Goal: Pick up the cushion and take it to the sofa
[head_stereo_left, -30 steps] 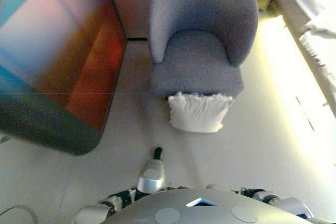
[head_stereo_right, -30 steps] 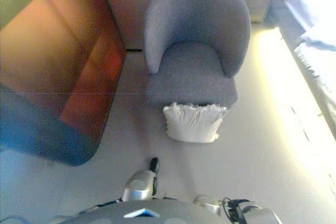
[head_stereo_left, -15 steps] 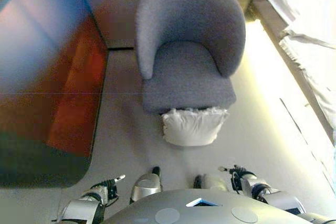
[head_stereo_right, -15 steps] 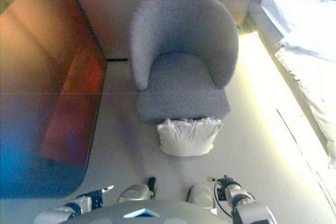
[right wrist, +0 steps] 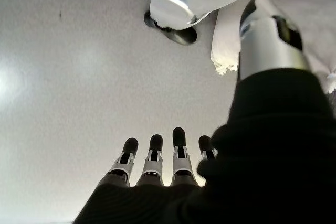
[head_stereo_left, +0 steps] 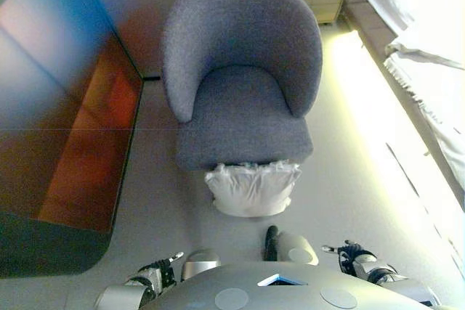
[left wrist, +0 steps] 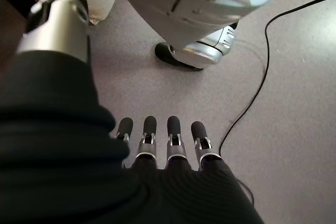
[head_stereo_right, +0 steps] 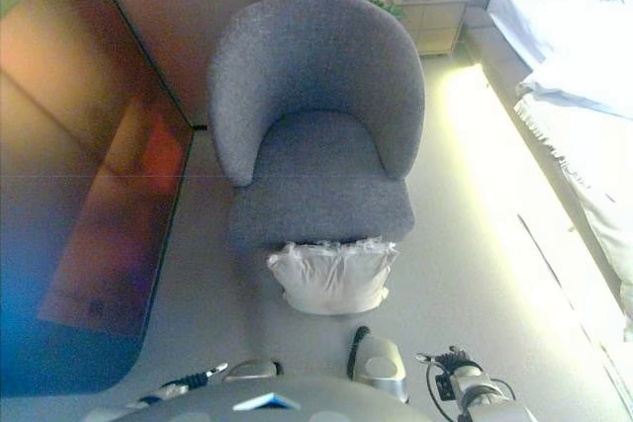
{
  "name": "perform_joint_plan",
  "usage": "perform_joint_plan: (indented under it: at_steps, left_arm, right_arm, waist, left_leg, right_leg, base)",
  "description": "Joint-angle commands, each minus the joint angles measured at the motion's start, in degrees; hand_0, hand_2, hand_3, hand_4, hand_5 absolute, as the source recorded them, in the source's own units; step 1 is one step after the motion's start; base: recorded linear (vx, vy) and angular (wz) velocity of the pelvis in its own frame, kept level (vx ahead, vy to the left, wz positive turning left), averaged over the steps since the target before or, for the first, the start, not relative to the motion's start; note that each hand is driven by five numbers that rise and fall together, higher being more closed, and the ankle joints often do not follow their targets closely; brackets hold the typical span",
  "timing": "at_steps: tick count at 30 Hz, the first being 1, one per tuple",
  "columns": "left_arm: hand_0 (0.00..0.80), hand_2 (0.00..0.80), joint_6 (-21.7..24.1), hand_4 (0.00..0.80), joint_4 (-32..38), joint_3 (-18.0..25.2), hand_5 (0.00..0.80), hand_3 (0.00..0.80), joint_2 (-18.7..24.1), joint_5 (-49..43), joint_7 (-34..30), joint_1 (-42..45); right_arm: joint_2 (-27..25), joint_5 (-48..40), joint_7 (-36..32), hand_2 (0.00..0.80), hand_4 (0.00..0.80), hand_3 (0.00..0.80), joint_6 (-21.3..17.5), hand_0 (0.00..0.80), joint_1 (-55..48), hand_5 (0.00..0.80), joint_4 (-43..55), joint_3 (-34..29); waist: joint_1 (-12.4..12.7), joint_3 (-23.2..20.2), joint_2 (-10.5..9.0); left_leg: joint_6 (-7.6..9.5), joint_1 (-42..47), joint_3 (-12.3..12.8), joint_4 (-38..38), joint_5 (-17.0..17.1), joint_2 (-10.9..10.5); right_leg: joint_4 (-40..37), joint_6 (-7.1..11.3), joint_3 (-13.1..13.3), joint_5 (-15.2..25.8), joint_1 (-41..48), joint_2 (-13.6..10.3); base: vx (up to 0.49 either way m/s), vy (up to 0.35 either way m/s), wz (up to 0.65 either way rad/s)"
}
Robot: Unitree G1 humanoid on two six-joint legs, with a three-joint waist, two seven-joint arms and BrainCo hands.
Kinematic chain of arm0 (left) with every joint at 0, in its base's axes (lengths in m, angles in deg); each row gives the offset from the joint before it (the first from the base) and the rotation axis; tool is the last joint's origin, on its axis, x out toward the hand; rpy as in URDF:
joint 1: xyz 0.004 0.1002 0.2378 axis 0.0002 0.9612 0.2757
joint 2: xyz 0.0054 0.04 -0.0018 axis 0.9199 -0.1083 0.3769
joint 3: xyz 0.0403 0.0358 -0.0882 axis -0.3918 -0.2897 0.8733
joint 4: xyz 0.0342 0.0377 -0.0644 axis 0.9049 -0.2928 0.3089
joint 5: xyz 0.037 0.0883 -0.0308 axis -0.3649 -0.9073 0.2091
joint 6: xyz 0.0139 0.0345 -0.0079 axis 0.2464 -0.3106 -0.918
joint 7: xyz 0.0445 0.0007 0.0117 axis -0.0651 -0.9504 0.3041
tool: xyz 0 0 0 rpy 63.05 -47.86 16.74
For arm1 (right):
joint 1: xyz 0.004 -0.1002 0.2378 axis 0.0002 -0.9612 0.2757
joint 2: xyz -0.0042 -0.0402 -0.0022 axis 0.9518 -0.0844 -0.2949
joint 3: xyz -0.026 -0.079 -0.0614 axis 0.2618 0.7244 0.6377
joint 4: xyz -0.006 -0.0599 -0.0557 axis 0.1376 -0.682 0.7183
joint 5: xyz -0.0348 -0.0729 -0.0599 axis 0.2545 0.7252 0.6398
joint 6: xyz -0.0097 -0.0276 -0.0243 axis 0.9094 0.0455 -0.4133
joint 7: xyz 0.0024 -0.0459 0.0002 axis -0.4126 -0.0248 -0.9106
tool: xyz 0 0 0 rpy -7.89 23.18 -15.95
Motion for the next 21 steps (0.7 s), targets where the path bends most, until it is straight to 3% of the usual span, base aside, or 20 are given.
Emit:
perform_joint_plan:
  at_steps: [1,3,5,7,8,11,14,18,21]
  left_arm:
    - [0.000,0.000,2.06,0.000,2.01,0.56,0.000,0.000,1.00,-1.58,0.10,-0.77]
    - [0.000,0.000,1.64,0.000,2.46,-1.46,0.000,0.000,0.29,1.13,1.95,-1.59]
    - [0.000,0.000,2.64,0.000,2.60,-1.44,0.000,0.000,0.53,2.62,2.21,-1.61]
    - [0.000,0.000,5.03,0.000,3.20,-0.50,0.000,0.000,0.55,3.73,1.56,-1.31]
    - [0.000,0.000,6.22,0.000,3.61,0.06,0.000,0.000,0.51,3.50,1.08,-1.20]
    - [0.000,0.000,9.05,0.000,5.38,0.07,0.000,0.000,0.55,2.25,0.42,-1.86]
    - [0.000,0.000,9.28,0.000,7.42,-1.41,0.000,0.000,4.25,2.26,-1.79,-4.48]
    - [0.000,0.000,14.84,0.000,11.85,-8.92,0.000,0.000,3.33,6.12,5.09,-13.00]
    - [0.000,0.000,18.84,0.000,14.48,-11.02,0.000,0.000,3.07,7.09,9.27,-16.40]
  right_arm:
    - [0.40,-1.18,0.25,0.000,0.000,0.000,2.82,0.000,2.72,0.000,-0.47,3.17]
    - [0.09,-2.98,1.25,0.000,0.000,0.000,3.18,0.000,3.48,0.000,-0.66,3.06]
    - [-0.49,-4.16,1.76,0.000,0.000,0.000,2.89,0.000,4.76,0.000,-0.76,2.96]
    - [-0.62,-6.20,4.43,0.000,0.000,0.000,0.19,0.000,5.24,0.000,-0.59,2.75]
    - [-0.79,-5.89,5.25,0.000,0.000,0.000,-1.06,0.000,5.34,0.000,0.00,2.38]
    - [-0.84,-6.34,7.66,0.000,0.000,0.000,-3.13,0.000,5.90,0.000,1.83,2.02]
    - [-2.49,-4.35,8.01,0.000,0.000,0.000,-6.65,0.000,6.88,0.000,2.86,1.99]
    - [-1.60,-7.46,14.35,0.000,0.000,0.000,-10.48,0.000,13.50,0.000,6.02,6.20]
    - [-1.88,-5.68,19.71,0.000,0.000,0.000,-9.66,0.000,17.80,0.000,8.59,9.45]
  waist:
    - [2.01,1.35,-4.11]
    - [2.78,2.44,-3.54]
    - [3.92,3.72,-2.34]
    - [5.04,4.71,-0.53]
    - [5.39,5.13,-0.01]
    - [4.75,4.11,-0.15]
    - [3.93,4.73,0.44]
    - [3.92,11.09,-0.70]
    - [2.87,14.43,-0.39]
  left_leg:
    - [1.63,-8.52,2.82,20.08,2.73,-3.25]
    - [1.40,-11.18,4.91,18.08,3.15,-2.80]
    - [1.13,-11.97,7.29,9.60,4.01,-3.05]
    - [0.17,-14.14,7.88,2.57,9.27,-2.49]
    - [-0.46,-15.62,6.88,2.89,12.09,-2.17]
    - [1.46,-12.42,6.67,-0.79,7.32,-3.32]
    - [1.78,-11.70,6.84,-0.96,6.21,-3.29]
    - [2.17,-19.50,6.86,4.14,5.30,-3.33]
    - [1.98,-24.85,6.65,6.68,6.00,-3.36]
  right_leg:
    - [-14.21,4.21,-0.77,6.59,7.27,-5.67]
    - [-15.14,4.32,-1.99,5.74,9.40,-5.52]
    - [-16.18,5.24,-2.20,4.58,11.17,-4.80]
    - [-17.26,5.50,-1.13,3.82,13.07,-2.83]
    - [-17.46,5.15,-0.35,3.46,13.90,-1.97]
    - [-16.43,5.71,-0.18,2.73,13.19,-2.82]
    - [-14.20,5.97,-0.14,2.02,11.50,-3.37]
    - [-12.26,5.91,0.42,3.22,4.51,-3.85]
    - [-9.76,5.76,1.68,4.53,-2.31,-3.98]
  base:
    - [0.155,-0.159,0.04]
    - [0.101,-0.026,-0.05]
    - [0.155,0.075,0.25]
    - [0.218,0.125,0.15]
    - [0.204,0.143,0.13]
    - [0.172,0.151,0.08]
    - [0.071,0.043,-0.07]
    - [-0.325,-0.144,0.10]
    - [-0.210,0.049,-0.02]
